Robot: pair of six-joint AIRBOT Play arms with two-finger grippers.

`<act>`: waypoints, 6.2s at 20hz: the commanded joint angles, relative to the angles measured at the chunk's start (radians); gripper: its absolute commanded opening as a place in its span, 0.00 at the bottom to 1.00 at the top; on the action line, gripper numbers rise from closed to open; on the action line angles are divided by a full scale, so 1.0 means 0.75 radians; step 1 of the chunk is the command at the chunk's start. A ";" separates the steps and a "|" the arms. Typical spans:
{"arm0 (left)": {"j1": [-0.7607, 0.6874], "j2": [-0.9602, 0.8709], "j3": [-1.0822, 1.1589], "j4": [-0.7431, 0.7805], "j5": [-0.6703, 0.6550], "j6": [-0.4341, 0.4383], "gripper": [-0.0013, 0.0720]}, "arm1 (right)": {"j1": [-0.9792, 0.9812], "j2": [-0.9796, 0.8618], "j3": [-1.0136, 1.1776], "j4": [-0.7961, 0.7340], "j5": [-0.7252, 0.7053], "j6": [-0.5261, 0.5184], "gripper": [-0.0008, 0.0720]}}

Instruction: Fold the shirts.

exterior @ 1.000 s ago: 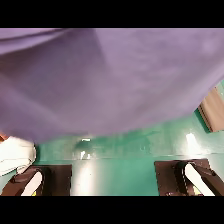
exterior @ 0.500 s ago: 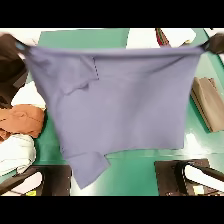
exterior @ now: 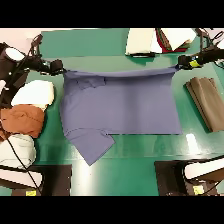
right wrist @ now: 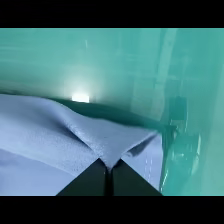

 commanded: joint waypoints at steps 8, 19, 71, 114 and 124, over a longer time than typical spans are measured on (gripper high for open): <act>-0.011 -0.062 -0.162 0.136 -0.224 0.004 0.05 | 0.002 0.011 -0.221 -0.247 0.083 0.001 0.03; 0.012 0.051 -0.216 0.217 -0.388 -0.115 0.64 | -0.047 0.181 -0.394 -0.171 0.204 -0.056 0.49; 0.011 1.510 -1.504 0.005 -0.580 -0.217 0.04 | -0.292 1.174 -1.405 -0.214 0.358 -0.117 0.03; -0.427 0.213 -0.492 -0.245 0.266 0.143 0.05 | -0.315 -0.129 -0.580 0.392 0.217 -0.301 0.79; -0.704 -0.069 -0.205 -0.170 0.414 0.025 0.05 | -0.135 -0.022 -0.335 0.389 0.302 -0.298 0.03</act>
